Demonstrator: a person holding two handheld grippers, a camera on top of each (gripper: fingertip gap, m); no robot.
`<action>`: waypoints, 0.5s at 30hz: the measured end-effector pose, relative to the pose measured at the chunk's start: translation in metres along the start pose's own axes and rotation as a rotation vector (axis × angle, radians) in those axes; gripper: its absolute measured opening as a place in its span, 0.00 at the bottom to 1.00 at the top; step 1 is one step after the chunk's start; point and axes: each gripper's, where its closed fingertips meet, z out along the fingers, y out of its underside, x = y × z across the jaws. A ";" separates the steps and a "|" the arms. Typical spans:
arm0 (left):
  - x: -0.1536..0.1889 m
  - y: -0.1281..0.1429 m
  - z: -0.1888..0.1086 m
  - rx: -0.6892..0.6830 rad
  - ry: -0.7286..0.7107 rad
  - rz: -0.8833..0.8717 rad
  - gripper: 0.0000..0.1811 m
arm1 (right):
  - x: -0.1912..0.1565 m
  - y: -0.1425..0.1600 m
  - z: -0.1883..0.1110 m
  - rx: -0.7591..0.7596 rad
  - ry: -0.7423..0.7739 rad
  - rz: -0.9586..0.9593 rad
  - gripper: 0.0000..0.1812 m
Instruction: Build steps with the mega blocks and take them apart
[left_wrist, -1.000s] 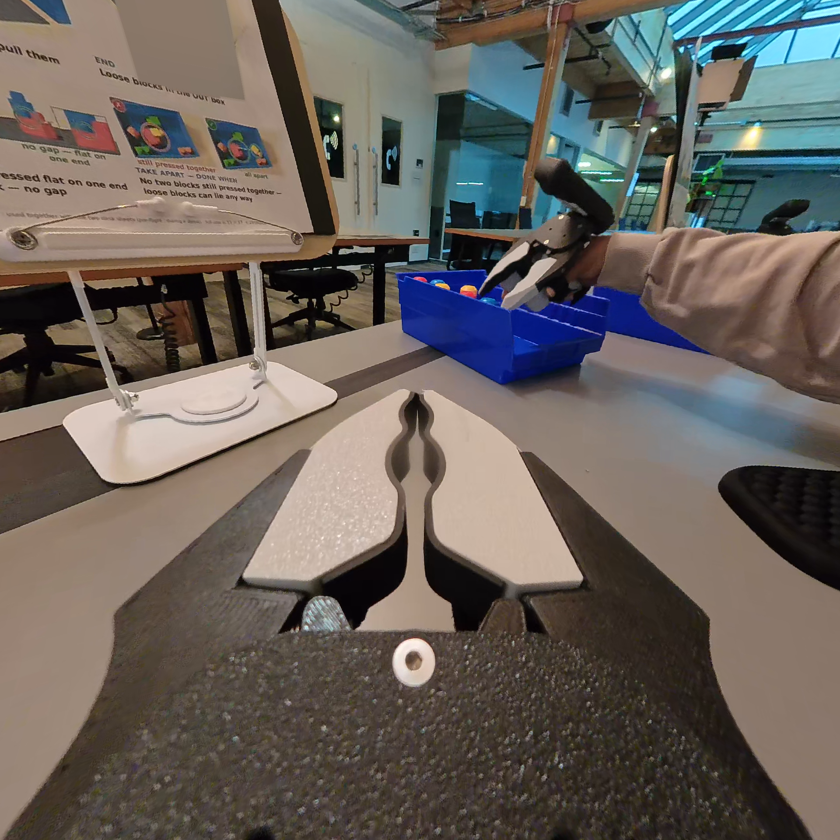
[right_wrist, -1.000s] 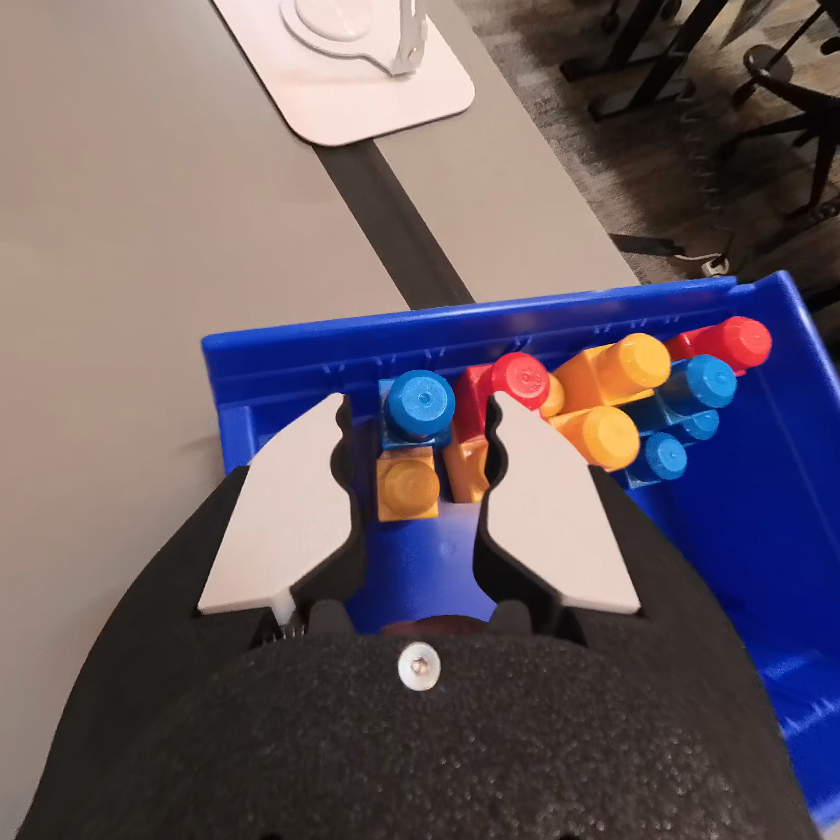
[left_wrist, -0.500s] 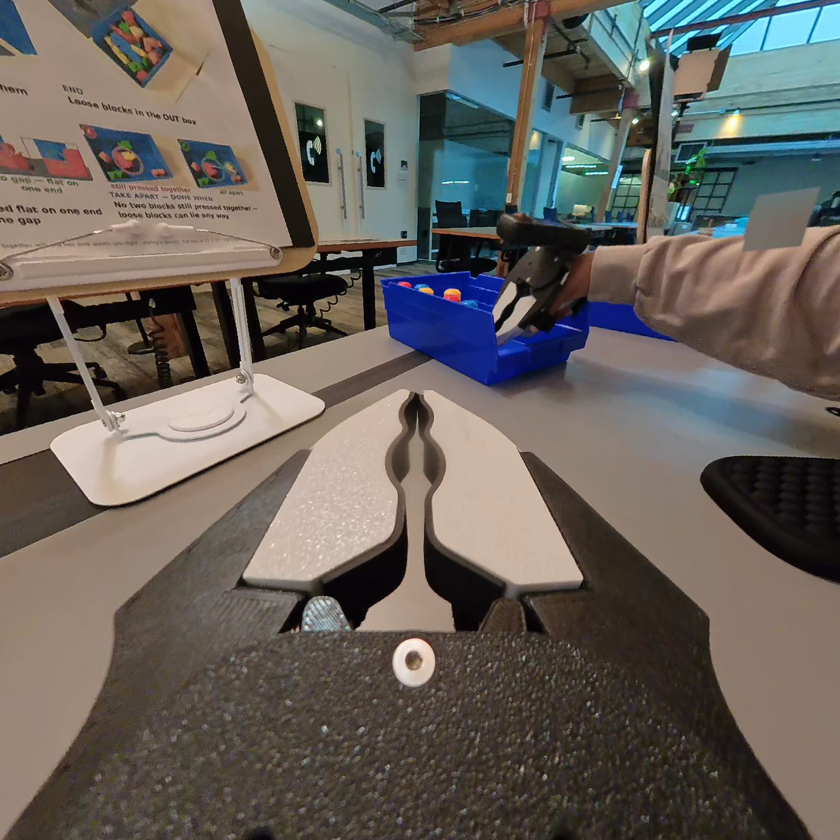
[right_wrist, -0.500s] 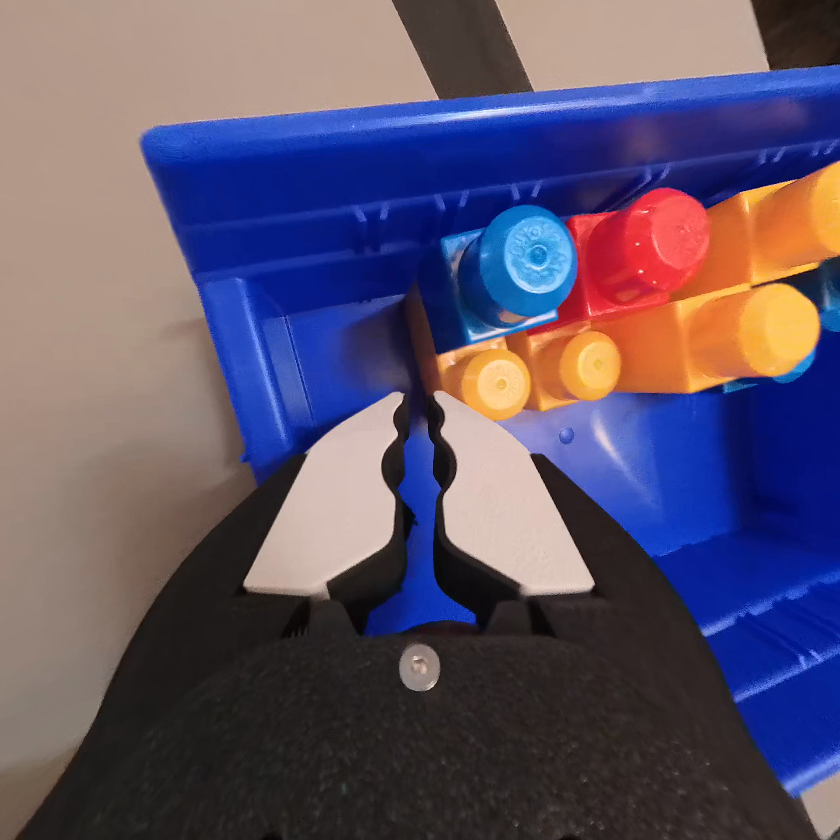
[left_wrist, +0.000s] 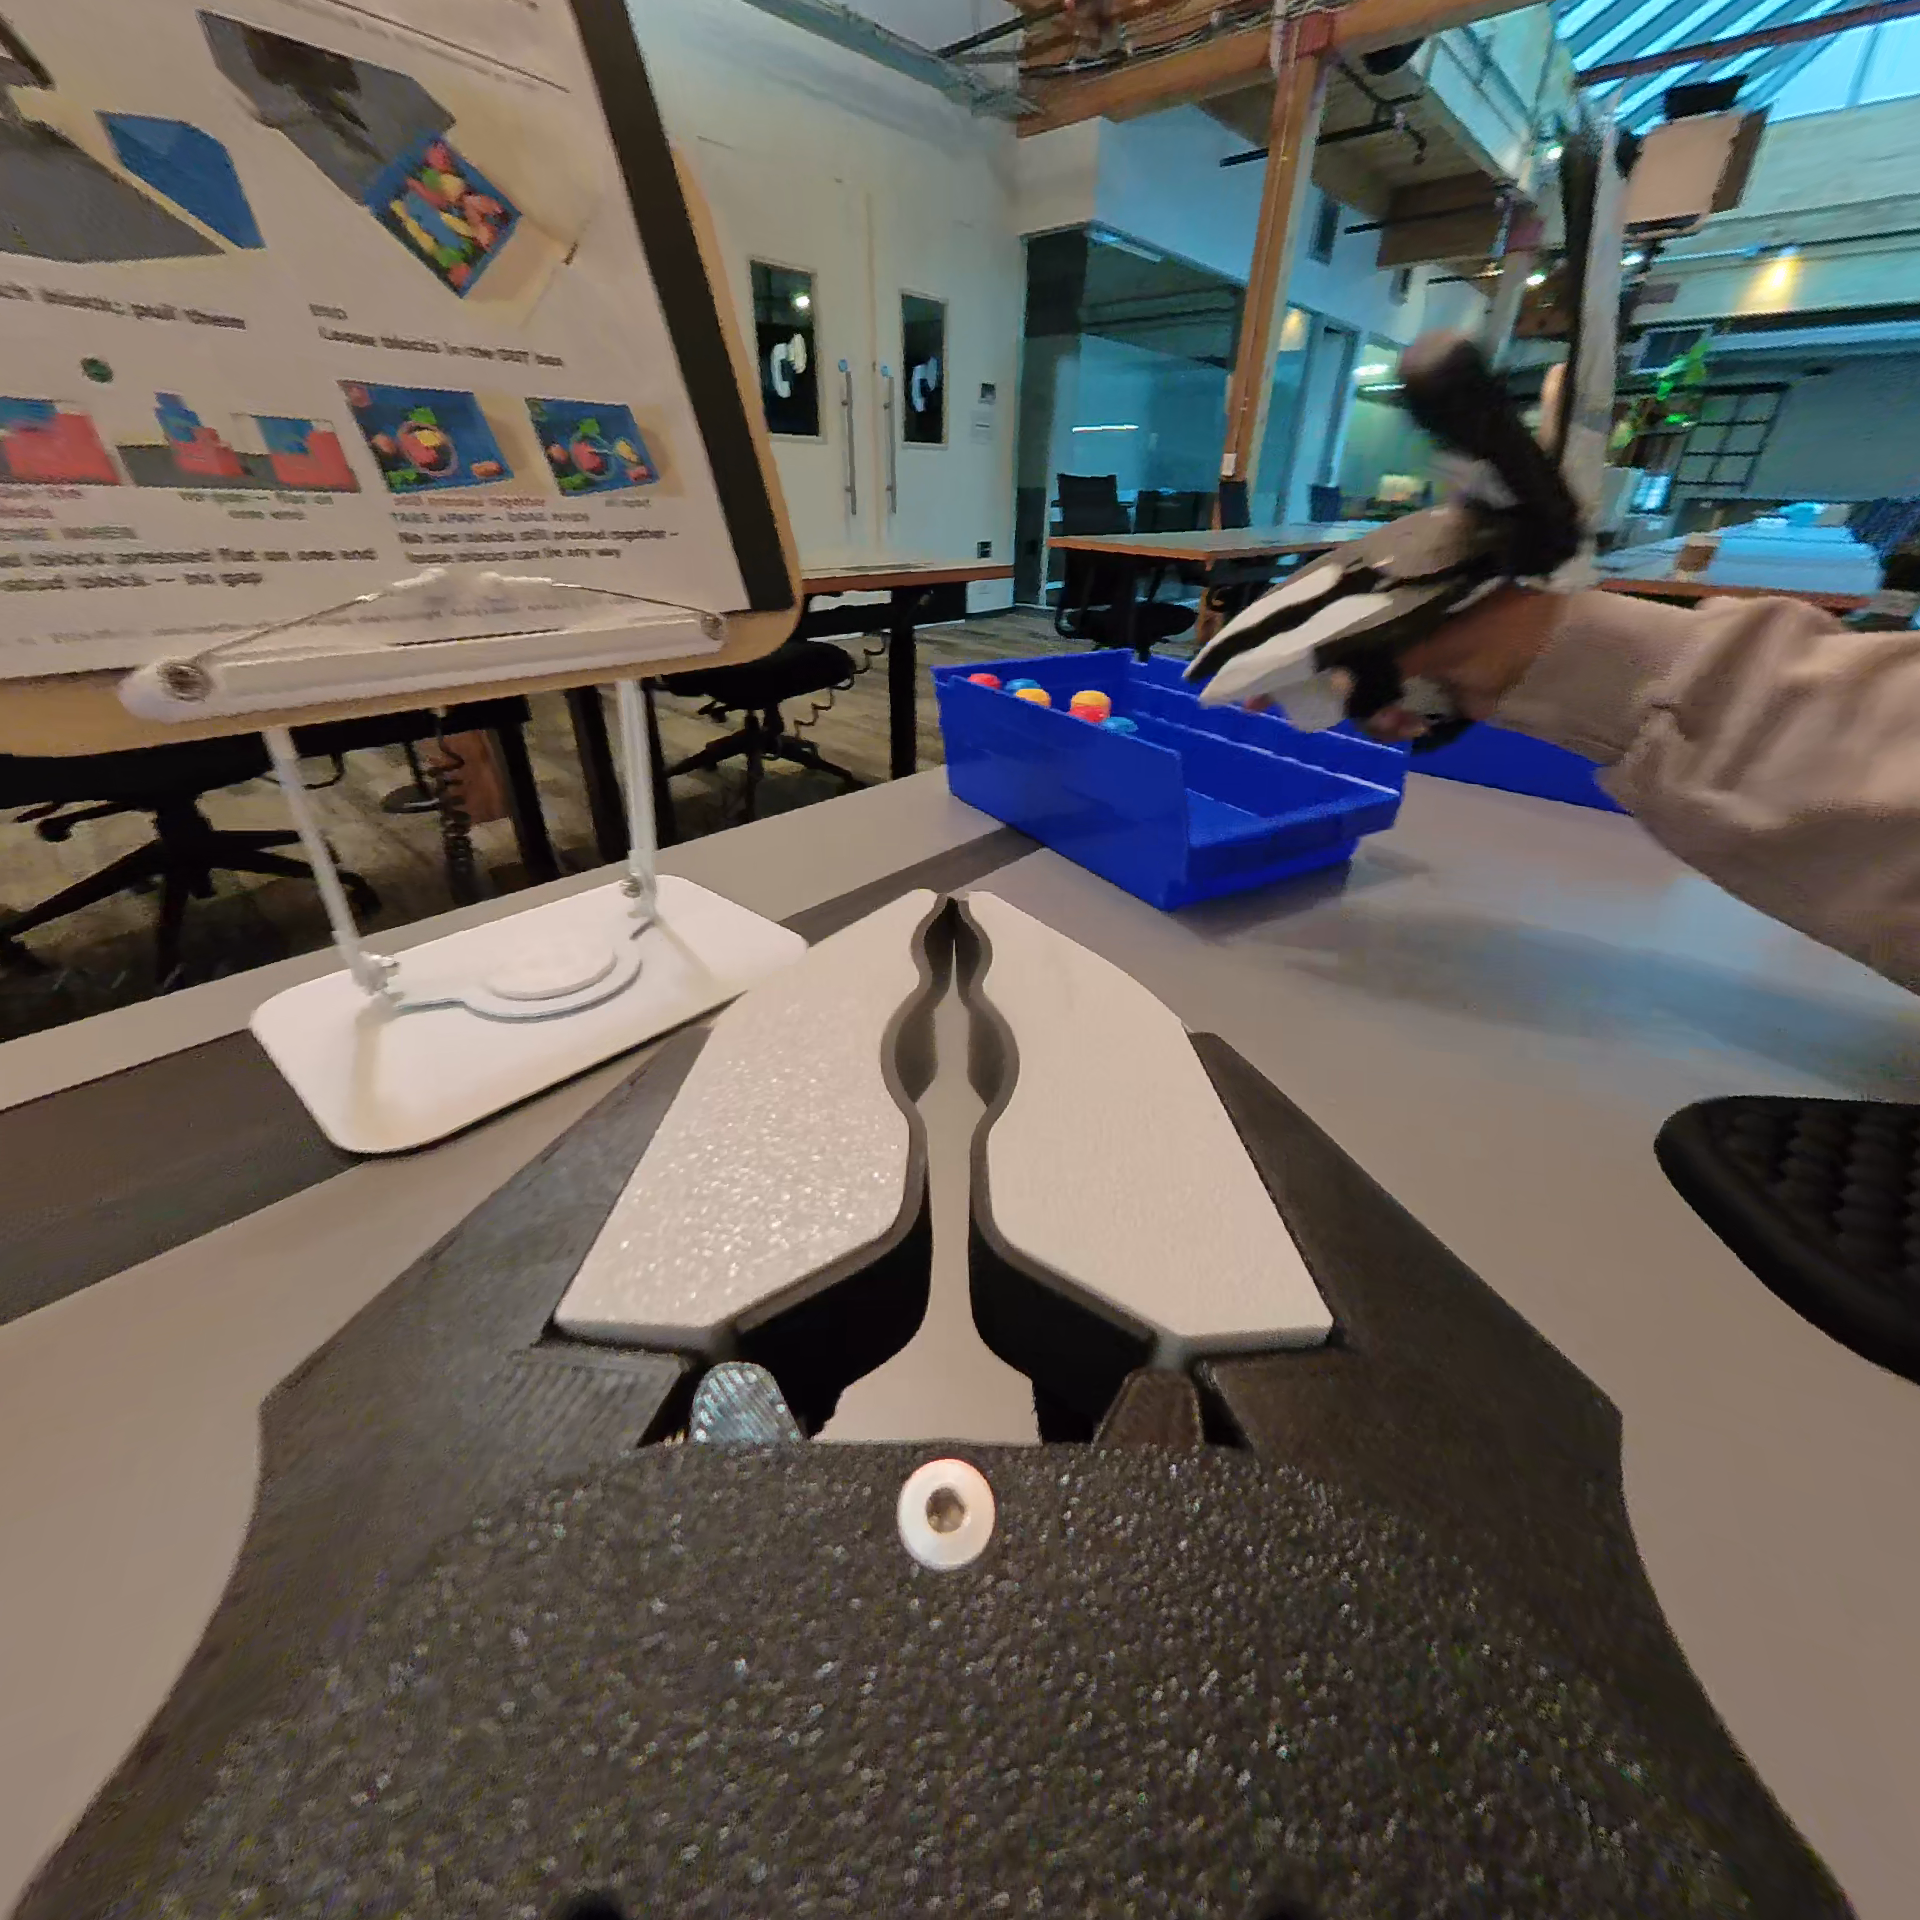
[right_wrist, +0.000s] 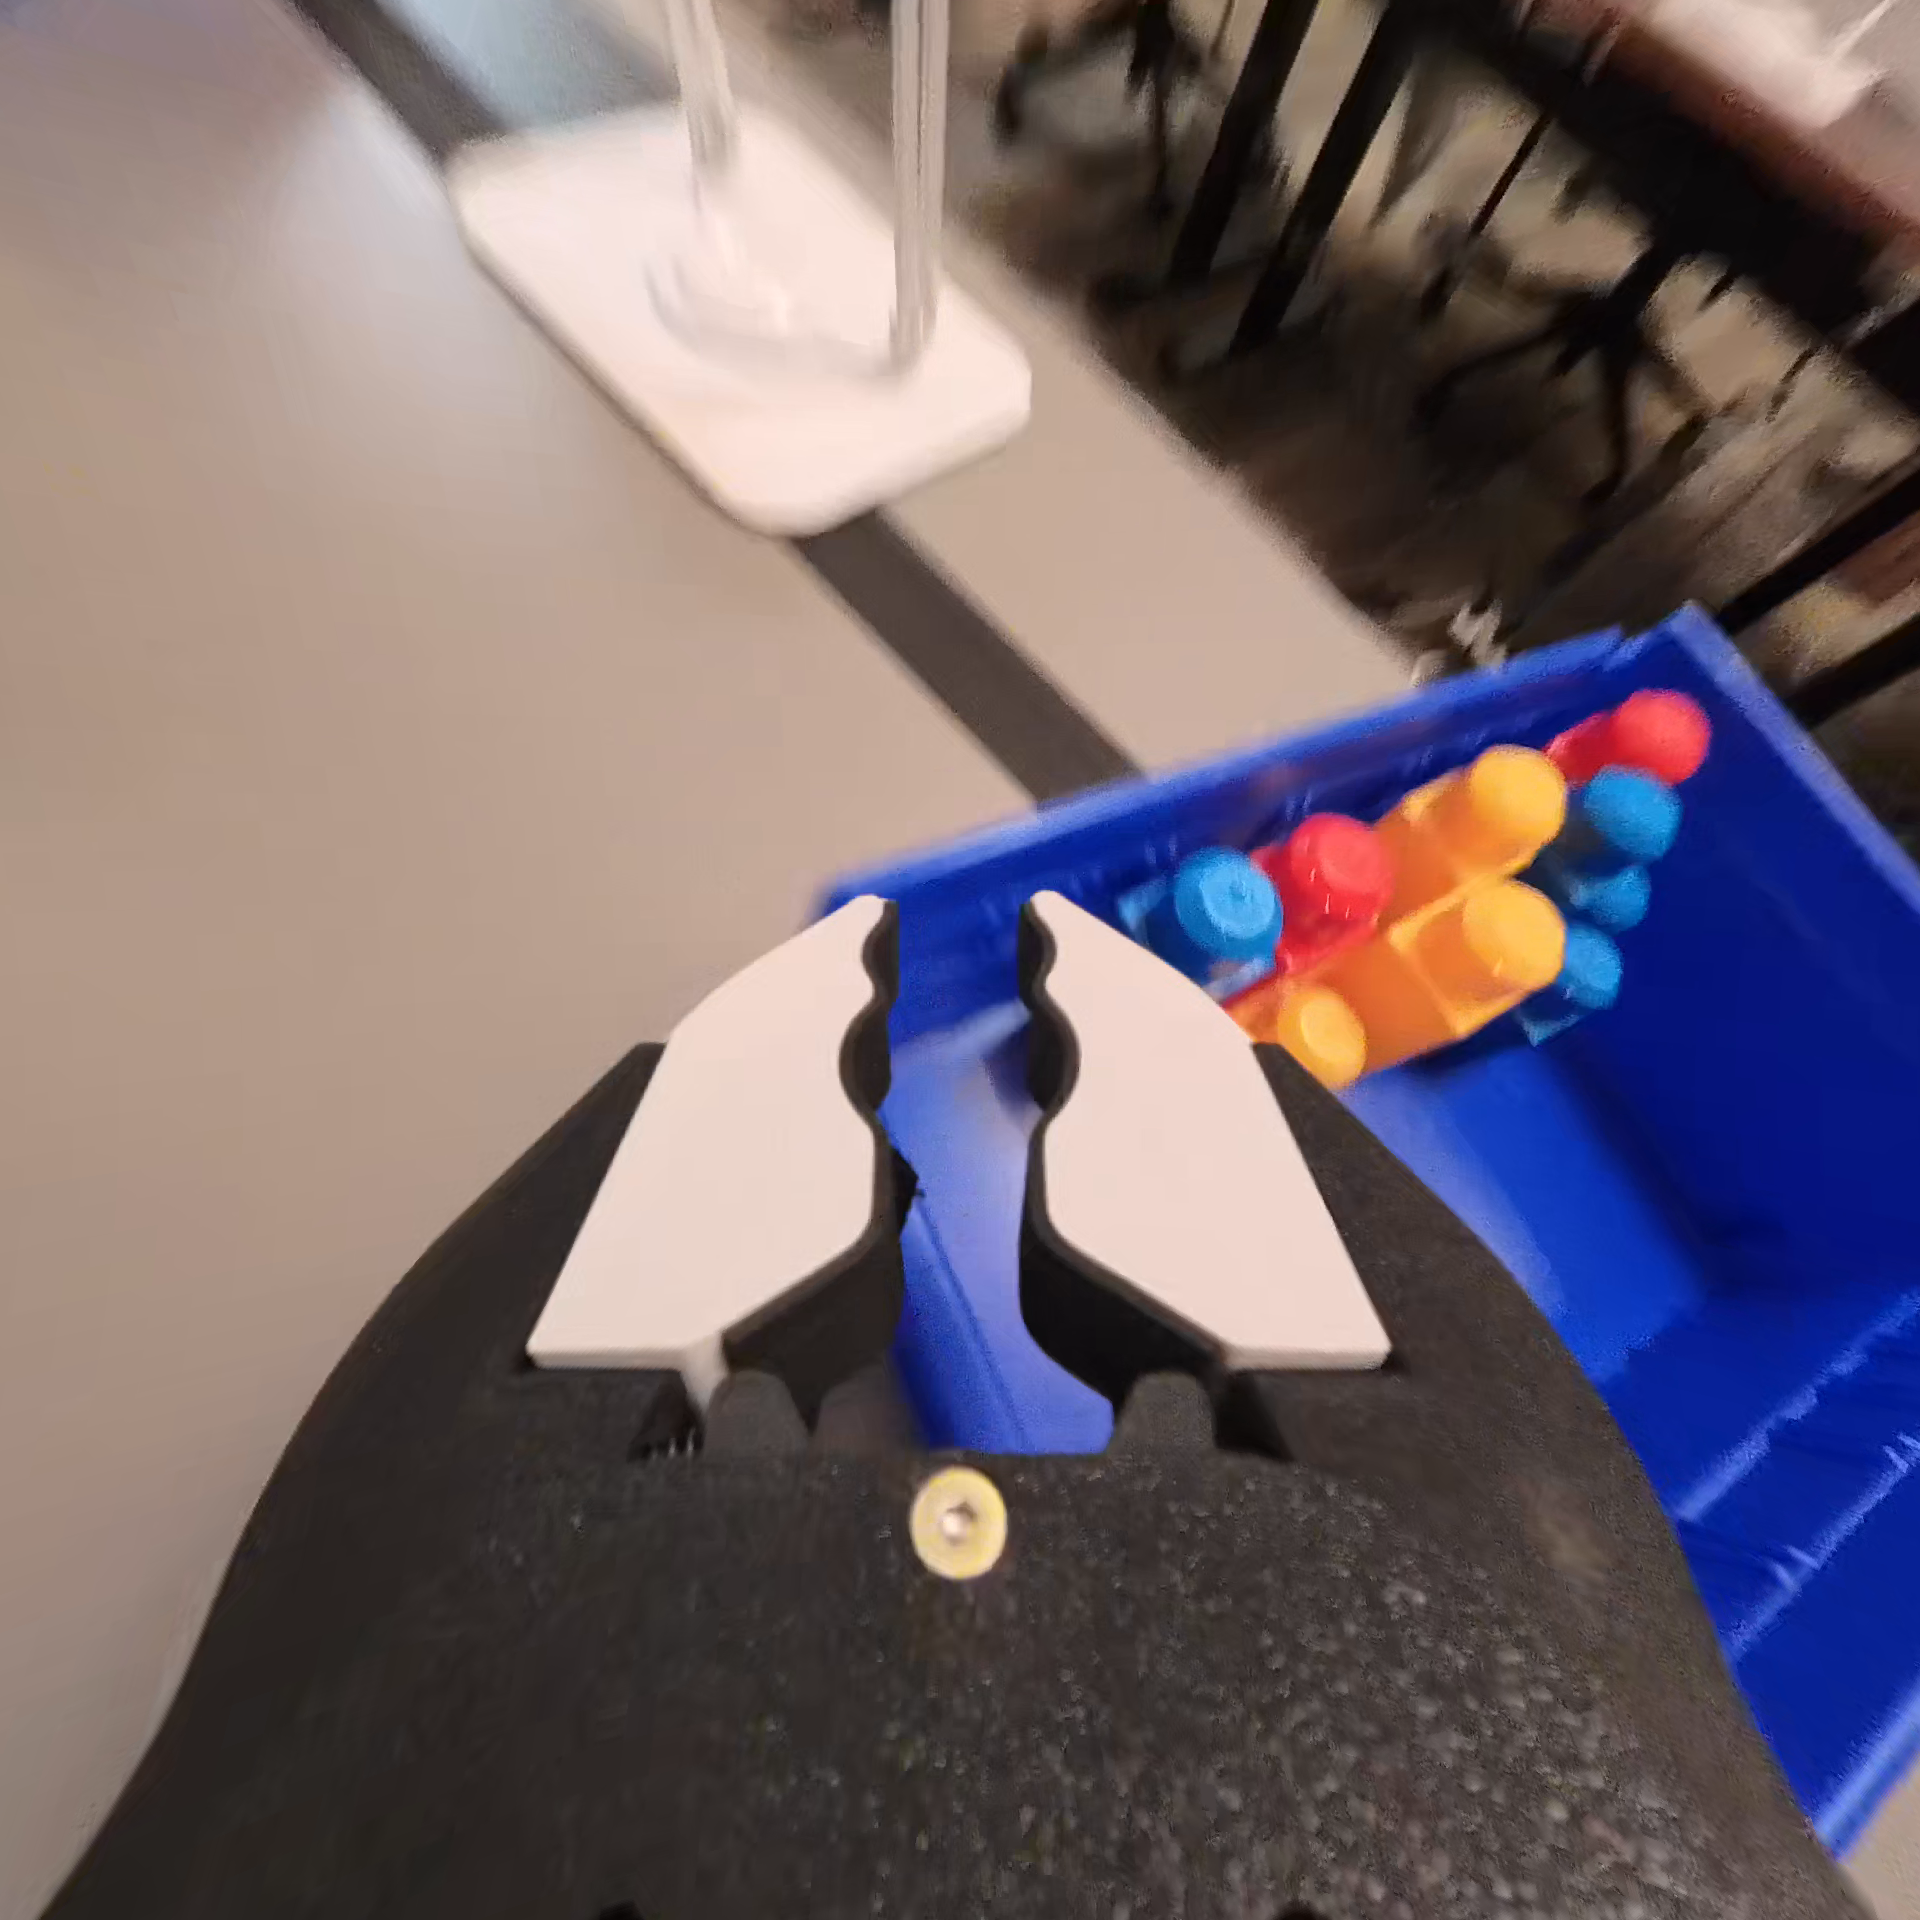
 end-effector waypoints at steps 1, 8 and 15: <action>-0.003 -0.004 -0.001 0.000 -0.018 0.004 0.00 | -0.010 -0.023 -0.012 0.115 0.025 0.034 0.12; -0.046 -0.038 -0.027 0.069 -0.194 0.031 0.00 | -0.078 -0.094 -0.053 0.504 0.246 0.278 0.00; -0.129 -0.085 -0.072 0.057 -0.428 0.062 0.00 | -0.165 -0.087 0.005 0.479 0.092 0.391 0.00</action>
